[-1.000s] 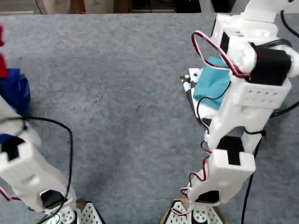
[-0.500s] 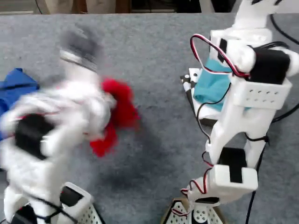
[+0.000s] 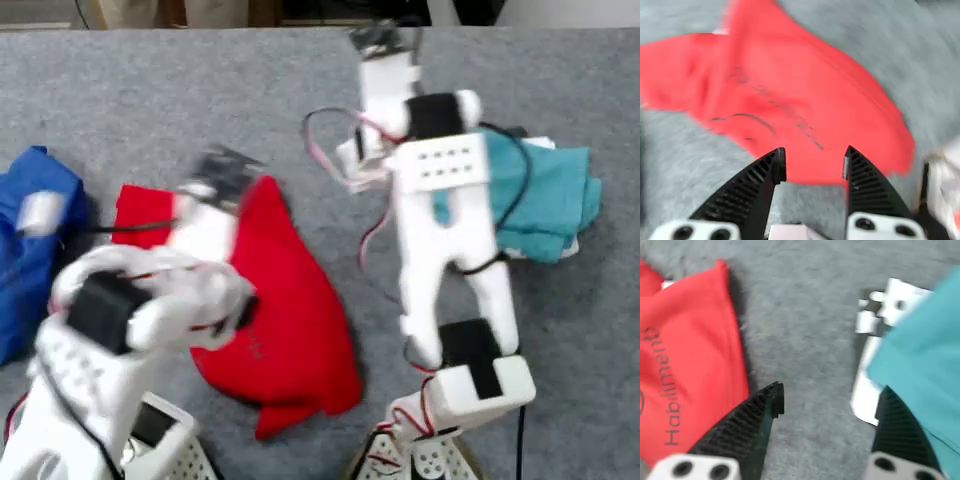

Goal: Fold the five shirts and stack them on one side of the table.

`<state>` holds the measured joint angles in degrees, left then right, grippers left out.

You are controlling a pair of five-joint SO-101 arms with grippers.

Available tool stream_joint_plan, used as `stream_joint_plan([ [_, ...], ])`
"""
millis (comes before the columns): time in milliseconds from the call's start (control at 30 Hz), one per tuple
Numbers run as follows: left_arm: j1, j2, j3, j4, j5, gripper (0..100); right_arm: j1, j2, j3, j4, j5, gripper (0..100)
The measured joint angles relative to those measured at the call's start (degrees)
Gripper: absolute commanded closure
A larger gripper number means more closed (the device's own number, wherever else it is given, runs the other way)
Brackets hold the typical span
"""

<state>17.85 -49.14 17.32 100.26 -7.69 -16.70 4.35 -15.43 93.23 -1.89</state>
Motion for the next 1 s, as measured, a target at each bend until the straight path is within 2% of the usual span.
stream_joint_plan([
  [167, -25.3, -6.7, 2.3, 0.0, -0.1, 80, -8.7, 2.3, 10.3, -7.3, -0.1, 79.3],
  [300, -44.9, -9.7, 5.8, 0.0, -4.8, 80, -16.4, 9.7, 14.1, -14.4, 0.0, 79.6],
  [467, -59.7, -10.3, 11.9, -2.0, -6.6, 80, -21.0, 22.3, 13.3, -20.8, 0.0, 82.2],
  [567, -63.9, -10.3, 14.7, -3.1, -6.7, 80, -20.9, 28.7, 8.8, -20.2, -1.8, 97.8],
  [600, -64.4, -10.3, 15.2, -3.3, -6.7, 80, -20.5, 30.3, 6.5, -19.2, -1.8, 99.8],
  [667, -64.9, -10.3, 15.4, -3.3, -6.8, 80, -18.4, 33.8, 1.4, -16.2, -1.5, 97.4],
  [833, -64.2, -10.3, 17.1, -4.9, -6.7, 80, -14.9, 40.9, -9.8, -1.9, 0.0, 99.8],
  [900, -62.4, -10.3, 19.1, -6.8, -6.9, 80, -14.0, 42.2, -10.9, 4.2, 2.7, 99.8],
  [1000, -60.3, -10.3, 20.3, -7.9, -6.9, 80, -11.6, 42.1, -7.6, 6.8, 6.7, 99.8],
])
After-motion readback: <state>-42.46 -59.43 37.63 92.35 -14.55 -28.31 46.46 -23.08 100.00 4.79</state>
